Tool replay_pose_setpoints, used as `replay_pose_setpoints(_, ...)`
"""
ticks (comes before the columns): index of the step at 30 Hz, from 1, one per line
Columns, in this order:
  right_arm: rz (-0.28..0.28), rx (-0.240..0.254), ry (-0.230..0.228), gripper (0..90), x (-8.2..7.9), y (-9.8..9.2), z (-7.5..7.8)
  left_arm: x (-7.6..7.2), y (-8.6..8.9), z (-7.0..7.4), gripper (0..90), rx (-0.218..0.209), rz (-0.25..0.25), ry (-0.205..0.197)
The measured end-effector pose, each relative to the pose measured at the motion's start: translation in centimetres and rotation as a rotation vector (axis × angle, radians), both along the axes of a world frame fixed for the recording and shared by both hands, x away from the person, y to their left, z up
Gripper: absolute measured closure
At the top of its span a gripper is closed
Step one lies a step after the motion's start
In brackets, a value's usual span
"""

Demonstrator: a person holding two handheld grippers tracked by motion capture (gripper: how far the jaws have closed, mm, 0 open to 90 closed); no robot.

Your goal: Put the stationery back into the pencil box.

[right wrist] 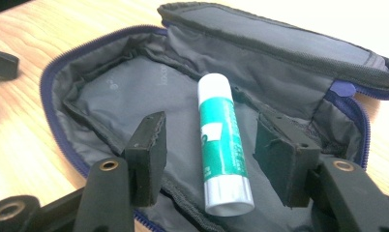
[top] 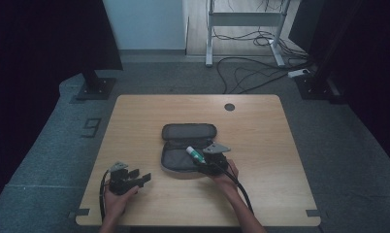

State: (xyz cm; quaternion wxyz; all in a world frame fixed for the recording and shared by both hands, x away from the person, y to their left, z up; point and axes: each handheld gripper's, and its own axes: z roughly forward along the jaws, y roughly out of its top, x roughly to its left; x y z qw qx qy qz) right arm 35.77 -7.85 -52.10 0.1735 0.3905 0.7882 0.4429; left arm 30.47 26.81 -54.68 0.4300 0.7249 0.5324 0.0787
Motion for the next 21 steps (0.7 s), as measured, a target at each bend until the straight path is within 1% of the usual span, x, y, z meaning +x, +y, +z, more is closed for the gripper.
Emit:
replay_pose_setpoints(2, 0.002, 0.019, 0.000, 42.8, -0.3, -0.2, 0.3, 0.0, 0.0, 0.0, 32.5, 0.000, 0.000, 0.000)
replay_pose_setpoints(4, 0.006, 0.025, -0.001, 42.4, -0.4, -0.3, 0.4, 0.0, 0.0, 0.0, 32.5, 0.000, -0.001, -0.001)
replay_pose_setpoints(7, 0.010, 0.042, -0.007, 41.4, -0.9, -0.7, 0.7, -0.1, 0.0, 0.1, 32.5, 0.000, -0.002, -0.001)
replay_pose_setpoints(8, 0.016, 0.055, -0.007, 40.6, -1.4, -1.0, 0.9, -0.1, 0.0, 0.1, 32.5, 0.000, -0.003, -0.002)
replay_pose_setpoints(10, 0.020, 0.057, -0.005, 40.1, -1.5, -1.2, 0.9, -0.1, 0.0, 0.1, 32.5, -0.002, -0.004, -0.003)
replay_pose_setpoints(14, 0.031, 0.067, -0.015, 38.4, -2.5, -1.9, 1.2, -0.1, 0.0, 0.2, 32.4, 0.000, -0.003, -0.004)
replay_pose_setpoints(15, 0.030, 0.075, -0.023, 38.3, -3.2, -2.5, 1.4, -0.1, 0.0, 0.2, 32.4, -0.001, -0.003, -0.004)
replay_pose_setpoints(17, 0.030, 0.077, -0.025, 38.2, -3.4, -2.8, 1.4, -0.1, 0.1, 0.2, 32.4, -0.002, -0.004, -0.005)
replay_pose_setpoints(21, 0.023, 0.079, -0.032, 38.2, -4.6, -4.2, 1.5, -0.1, 0.1, 0.3, 32.4, -0.003, -0.004, -0.006)
